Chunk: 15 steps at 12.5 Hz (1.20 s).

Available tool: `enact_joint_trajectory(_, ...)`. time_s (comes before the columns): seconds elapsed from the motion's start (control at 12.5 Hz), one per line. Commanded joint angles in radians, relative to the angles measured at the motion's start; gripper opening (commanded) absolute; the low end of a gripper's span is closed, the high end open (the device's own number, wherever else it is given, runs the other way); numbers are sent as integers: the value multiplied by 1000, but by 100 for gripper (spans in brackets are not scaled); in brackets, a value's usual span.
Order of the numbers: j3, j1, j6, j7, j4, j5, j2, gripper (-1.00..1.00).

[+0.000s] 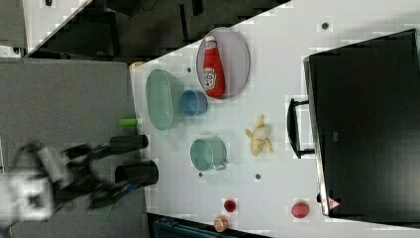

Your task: Pick banana from table and place on oven.

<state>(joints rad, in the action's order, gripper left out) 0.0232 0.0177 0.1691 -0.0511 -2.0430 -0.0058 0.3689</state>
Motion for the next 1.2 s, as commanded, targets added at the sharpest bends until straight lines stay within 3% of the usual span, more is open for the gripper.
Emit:
enact_joint_trajectory(0.08,-2,4,92,-46,-108,-8,-172,100)
enact_joint_trajectory(0.64,0,4,488,-46,-216,-8,-441,100)
enact_joint_trajectory(1.2,1,5,813,-46,-381,-7,-567,100)
